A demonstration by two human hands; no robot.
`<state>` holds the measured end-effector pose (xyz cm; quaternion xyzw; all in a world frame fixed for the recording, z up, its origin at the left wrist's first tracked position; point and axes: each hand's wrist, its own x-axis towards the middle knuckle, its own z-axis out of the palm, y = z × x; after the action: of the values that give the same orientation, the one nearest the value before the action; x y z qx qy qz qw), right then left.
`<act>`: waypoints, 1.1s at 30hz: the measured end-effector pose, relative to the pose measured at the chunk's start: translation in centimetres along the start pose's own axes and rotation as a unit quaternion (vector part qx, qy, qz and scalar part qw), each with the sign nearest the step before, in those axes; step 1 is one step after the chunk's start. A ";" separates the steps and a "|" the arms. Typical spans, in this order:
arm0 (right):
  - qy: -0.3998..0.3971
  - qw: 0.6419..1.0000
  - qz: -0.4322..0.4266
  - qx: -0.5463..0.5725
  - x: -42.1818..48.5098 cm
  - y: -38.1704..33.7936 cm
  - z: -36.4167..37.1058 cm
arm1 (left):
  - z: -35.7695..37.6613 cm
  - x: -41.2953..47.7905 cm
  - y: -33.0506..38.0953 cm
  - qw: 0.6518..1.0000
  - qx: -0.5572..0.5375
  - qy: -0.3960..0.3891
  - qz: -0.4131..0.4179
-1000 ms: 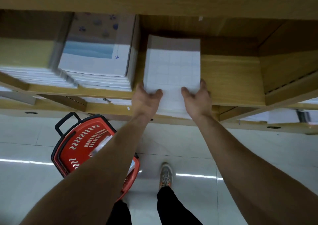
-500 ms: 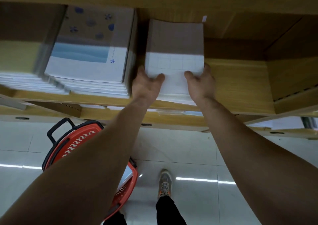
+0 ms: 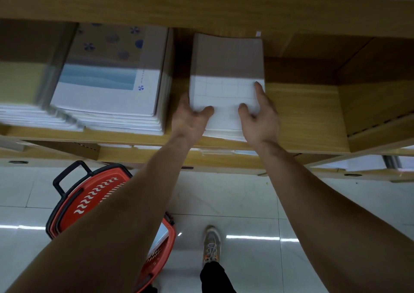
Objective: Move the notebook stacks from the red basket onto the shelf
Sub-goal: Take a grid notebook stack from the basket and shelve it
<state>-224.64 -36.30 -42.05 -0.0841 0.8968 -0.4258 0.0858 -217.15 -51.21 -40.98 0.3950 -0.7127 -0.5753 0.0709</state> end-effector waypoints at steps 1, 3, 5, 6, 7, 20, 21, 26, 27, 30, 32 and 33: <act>-0.009 1.000 0.004 0.010 -0.1 0.0 -0.2 | -0.3 -0.1 0.0 1.000 0.004 -0.004 0.006; -0.015 1.000 0.006 0.023 -0.6 0.1 -0.5 | -0.8 -0.8 -0.2 1.000 0.026 -0.001 0.017; -0.026 0.999 0.002 0.034 -1.8 0.7 -0.9 | -1.4 -2.0 -0.9 0.999 0.037 0.002 0.022; -0.041 0.998 0.003 0.044 -2.7 1.3 -1.1 | -1.7 -2.7 -1.6 0.999 0.037 -0.003 0.023; -0.057 0.997 0.004 0.054 -3.5 1.9 -1.2 | -2.0 -3.3 -2.2 0.999 0.036 -0.012 0.022; -0.057 0.997 -0.004 -0.054 -4.2 2.3 -1.9 | -1.4 -2.9 -3.5 0.949 0.308 0.032 0.053; -0.051 0.997 -0.007 -0.059 -4.0 2.3 -1.9 | -1.4 -2.8 -3.5 0.949 0.309 0.036 0.054; -0.041 0.999 -0.005 -0.013 -4.3 2.5 -1.6 | -1.5 -3.4 -3.9 0.971 0.229 0.026 0.066; -0.046 0.999 -0.003 -0.008 -4.6 2.7 -1.6 | -1.7 -3.4 -3.8 0.972 0.226 0.017 0.064; -0.054 0.998 0.001 -0.029 -5.2 3.1 -1.8 | -2.2 -3.4 -3.7 0.972 0.230 -0.001 0.053; -0.047 0.998 0.005 -0.049 -5.0 3.3 -1.6 | -2.2 -3.1 -3.9 0.967 0.249 0.011 0.057; -0.040 0.997 0.005 -0.059 -4.9 3.3 -1.5 | -2.0 -3.1 -4.0 0.964 0.260 0.021 0.059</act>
<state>-220.47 -32.06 -43.31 -0.1010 0.9169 -0.3676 0.1185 -212.06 -50.88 -42.73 0.3695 -0.8579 -0.3567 0.0146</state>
